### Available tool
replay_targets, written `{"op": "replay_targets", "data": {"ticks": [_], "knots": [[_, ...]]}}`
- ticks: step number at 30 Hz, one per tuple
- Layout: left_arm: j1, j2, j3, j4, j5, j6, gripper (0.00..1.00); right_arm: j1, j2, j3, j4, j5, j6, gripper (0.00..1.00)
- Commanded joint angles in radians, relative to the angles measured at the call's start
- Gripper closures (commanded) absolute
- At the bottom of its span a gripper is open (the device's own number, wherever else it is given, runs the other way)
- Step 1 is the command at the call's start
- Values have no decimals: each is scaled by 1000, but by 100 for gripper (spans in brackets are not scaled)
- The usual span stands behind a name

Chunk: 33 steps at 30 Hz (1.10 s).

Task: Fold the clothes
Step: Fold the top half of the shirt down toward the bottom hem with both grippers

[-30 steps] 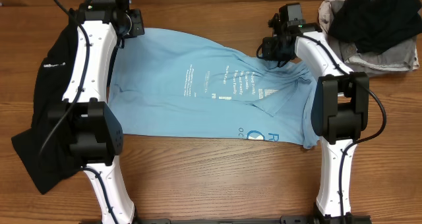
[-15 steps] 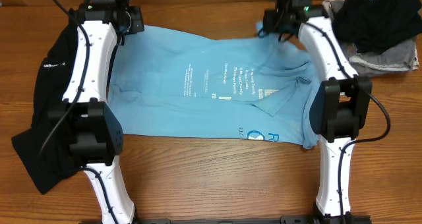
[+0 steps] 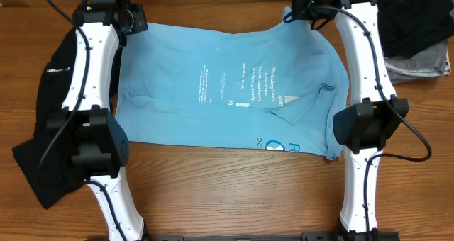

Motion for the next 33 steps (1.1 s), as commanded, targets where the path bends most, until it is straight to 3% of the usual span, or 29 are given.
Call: {"op": "replay_targets", "data": {"ticks": [1,9,20,25,33], "knots": [[2,-32,14,-15,-3,26,96,-8,-25,74,-85,13,46,96],[2,-43,14,-132,-9,45,96,-14,-39,88,-369,95,145,96],[2,-43,14,-235,-14,56,96,-11,-66,35,-370,57,182,96],[2,-43,14,-293,-43,86,96,-9,-142,-160,-370,62,182,96],[2,-43,14,-349,-68,90,96,-15,-367,-655,-306,222,285,96]]}}
